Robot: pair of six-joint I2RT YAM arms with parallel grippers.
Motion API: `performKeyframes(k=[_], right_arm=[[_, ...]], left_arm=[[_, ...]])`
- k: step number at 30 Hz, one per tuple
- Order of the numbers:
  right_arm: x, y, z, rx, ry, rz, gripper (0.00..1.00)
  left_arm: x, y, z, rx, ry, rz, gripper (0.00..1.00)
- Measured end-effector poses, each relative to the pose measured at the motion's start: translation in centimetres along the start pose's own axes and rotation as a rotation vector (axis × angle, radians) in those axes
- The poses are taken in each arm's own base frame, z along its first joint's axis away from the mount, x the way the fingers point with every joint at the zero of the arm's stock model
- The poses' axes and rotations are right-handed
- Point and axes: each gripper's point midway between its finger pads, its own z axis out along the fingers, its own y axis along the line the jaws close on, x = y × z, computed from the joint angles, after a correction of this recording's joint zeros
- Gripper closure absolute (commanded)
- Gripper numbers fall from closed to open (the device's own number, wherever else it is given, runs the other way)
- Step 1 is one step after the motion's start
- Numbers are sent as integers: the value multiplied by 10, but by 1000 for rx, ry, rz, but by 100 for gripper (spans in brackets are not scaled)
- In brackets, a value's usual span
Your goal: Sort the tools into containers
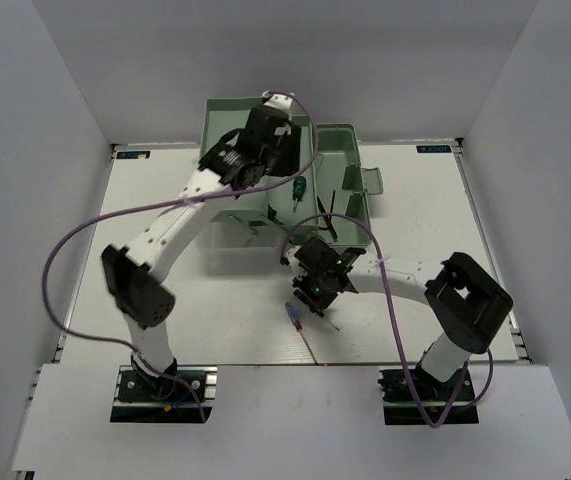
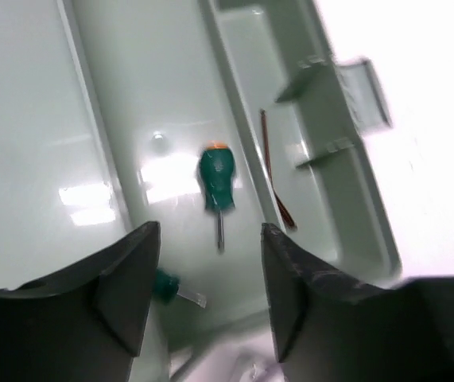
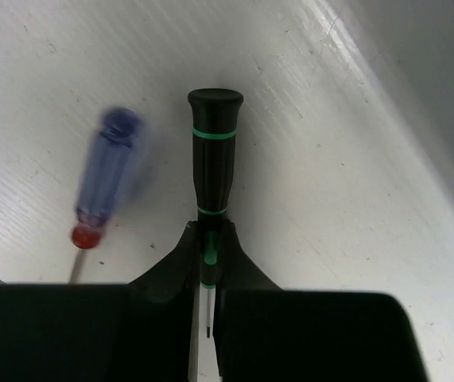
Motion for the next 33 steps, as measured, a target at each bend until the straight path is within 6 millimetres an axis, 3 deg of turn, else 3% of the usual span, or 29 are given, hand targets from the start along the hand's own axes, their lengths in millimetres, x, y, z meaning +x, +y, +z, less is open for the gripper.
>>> performKeyframes(k=[2,4,7,10,13,17,21,25,30,33], right_arm=[[0,-2,0,20,1,4,100],[2,-8,-3,59,2,5,100],[7,-24,-18,114,-8,21,100],[7,-32,-56,114,-97,22,100],[-18,-32,-111,96,-311,-25,100],[-49,-24,-168,97,-527,-125,100],[-113,-35,-197,131,-648,-133,100],[-189,-46,-196,113,-694,-95,100],[-321,-47,-220,34,-859,-47,100],[-366,-45,-235,4,-950,-43,100]], left_arm=[[-3,-3,-32,59,-28,0,51],[11,-6,-69,140,-26,9,51],[45,-13,-118,268,-11,31,42],[100,-13,-157,373,43,33,36],[152,-2,-178,399,124,11,28],[211,12,-173,348,263,-57,28],[266,18,-156,262,425,-124,22],[306,21,-143,195,510,-192,17],[320,13,-131,159,531,-270,15],[319,5,-125,151,518,-328,14]])
